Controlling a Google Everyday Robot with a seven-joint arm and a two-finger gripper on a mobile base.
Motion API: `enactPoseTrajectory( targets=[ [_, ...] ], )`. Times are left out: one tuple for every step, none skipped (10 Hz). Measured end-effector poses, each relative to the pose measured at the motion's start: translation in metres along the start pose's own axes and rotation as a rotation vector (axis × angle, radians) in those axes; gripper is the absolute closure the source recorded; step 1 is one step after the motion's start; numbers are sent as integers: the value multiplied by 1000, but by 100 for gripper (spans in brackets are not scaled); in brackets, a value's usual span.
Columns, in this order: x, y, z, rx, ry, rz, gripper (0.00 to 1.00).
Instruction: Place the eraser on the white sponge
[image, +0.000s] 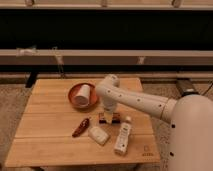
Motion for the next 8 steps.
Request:
enactPoseTrajectory(
  targets=[
    [1,-2,-6,19,-2,5,84],
    [0,-2,-12,33,-12,7,92],
    [-2,-2,-21,47,-20,5,98],
    [-6,-2,-32,66,-37,2,100],
    [-11,-1,-43,82,-53,-5,100],
    [-17,3,-52,92,-65,-22,100],
    [-24,12,-56,93,-79,-39,100],
    [-31,28,-64,93,-106,-60,100]
  ],
)
